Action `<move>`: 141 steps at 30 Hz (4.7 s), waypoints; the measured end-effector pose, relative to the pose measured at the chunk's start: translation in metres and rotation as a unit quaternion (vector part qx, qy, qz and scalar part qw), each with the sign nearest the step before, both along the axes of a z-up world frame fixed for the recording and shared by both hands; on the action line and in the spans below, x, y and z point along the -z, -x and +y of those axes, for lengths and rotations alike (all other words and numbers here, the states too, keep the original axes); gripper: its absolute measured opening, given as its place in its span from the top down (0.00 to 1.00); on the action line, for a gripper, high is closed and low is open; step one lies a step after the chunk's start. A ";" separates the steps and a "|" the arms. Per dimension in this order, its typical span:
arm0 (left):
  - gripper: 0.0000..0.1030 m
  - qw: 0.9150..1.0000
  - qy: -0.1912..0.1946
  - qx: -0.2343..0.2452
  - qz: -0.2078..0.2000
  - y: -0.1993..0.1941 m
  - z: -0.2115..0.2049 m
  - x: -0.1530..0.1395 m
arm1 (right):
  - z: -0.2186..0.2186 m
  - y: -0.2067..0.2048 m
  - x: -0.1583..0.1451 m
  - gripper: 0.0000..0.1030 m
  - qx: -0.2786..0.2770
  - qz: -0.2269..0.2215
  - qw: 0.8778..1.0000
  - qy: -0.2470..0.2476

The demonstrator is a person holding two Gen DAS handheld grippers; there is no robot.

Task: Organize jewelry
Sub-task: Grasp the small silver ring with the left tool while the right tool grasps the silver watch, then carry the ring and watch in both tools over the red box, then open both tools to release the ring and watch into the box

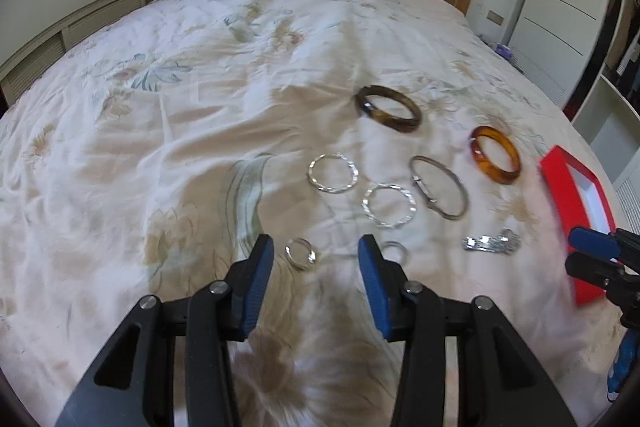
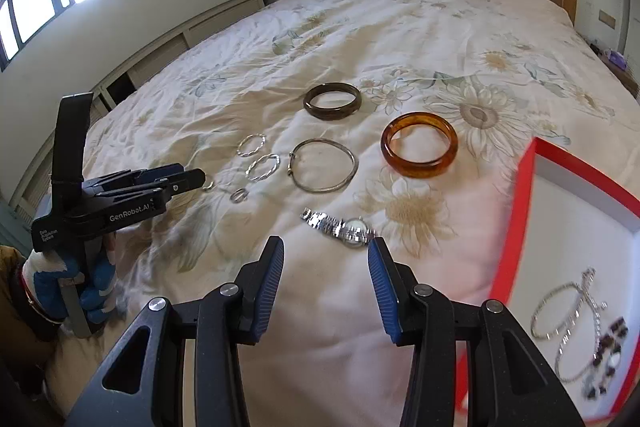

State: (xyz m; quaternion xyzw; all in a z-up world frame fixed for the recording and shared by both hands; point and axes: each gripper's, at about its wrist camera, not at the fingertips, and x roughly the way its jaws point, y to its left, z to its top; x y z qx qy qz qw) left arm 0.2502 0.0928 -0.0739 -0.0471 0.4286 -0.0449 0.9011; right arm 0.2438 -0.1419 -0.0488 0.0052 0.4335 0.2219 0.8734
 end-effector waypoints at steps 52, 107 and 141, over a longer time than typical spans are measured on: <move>0.83 1.000 0.012 0.012 -0.013 0.018 0.004 -0.001 | 0.017 -0.019 0.035 0.74 -0.025 0.095 0.995 0.012; 0.82 0.970 -0.014 0.228 0.081 -0.070 -0.367 0.004 | -0.262 -0.042 0.040 0.74 0.182 0.056 0.982 0.008; 0.74 0.980 -0.014 0.174 -0.090 0.146 -0.259 -0.187 | -0.176 0.175 -0.123 0.54 0.184 -0.048 0.981 0.026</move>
